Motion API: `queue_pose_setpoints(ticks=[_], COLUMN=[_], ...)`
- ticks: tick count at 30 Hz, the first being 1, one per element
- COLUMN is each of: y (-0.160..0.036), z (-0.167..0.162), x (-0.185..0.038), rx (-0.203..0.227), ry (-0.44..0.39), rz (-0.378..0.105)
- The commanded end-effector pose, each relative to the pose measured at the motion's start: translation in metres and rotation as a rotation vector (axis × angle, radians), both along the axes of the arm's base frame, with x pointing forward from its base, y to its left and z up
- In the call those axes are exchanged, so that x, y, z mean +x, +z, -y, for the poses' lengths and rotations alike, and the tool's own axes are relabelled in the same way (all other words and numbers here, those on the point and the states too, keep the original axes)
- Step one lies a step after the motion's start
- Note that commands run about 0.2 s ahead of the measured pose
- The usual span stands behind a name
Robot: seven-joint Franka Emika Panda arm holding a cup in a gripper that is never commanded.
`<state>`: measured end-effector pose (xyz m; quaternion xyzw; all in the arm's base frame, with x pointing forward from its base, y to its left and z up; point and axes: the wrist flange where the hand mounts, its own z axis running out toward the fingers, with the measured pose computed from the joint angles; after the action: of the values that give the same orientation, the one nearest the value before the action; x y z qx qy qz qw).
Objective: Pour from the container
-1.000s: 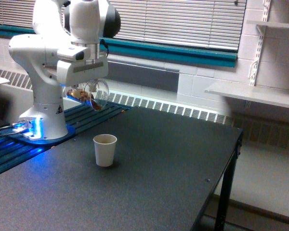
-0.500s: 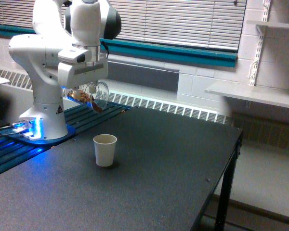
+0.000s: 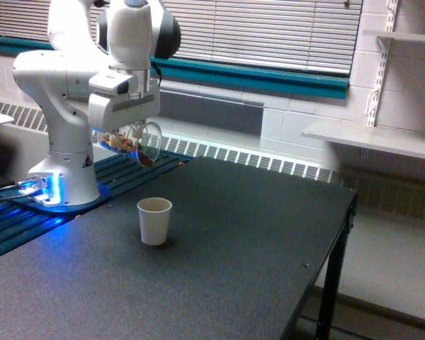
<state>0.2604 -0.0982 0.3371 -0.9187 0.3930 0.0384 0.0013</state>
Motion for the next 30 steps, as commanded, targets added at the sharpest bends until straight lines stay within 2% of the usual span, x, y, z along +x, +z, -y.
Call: queue_pose_setpoints(ticks=[1, 30], y=[-0.011, -0.0189], z=[0.0014, -0.0048], x=[-0.0066, -0.0095], rx=[0.006, 0.017], ry=[0.007, 0.026], rz=[-0.031, -0.059])
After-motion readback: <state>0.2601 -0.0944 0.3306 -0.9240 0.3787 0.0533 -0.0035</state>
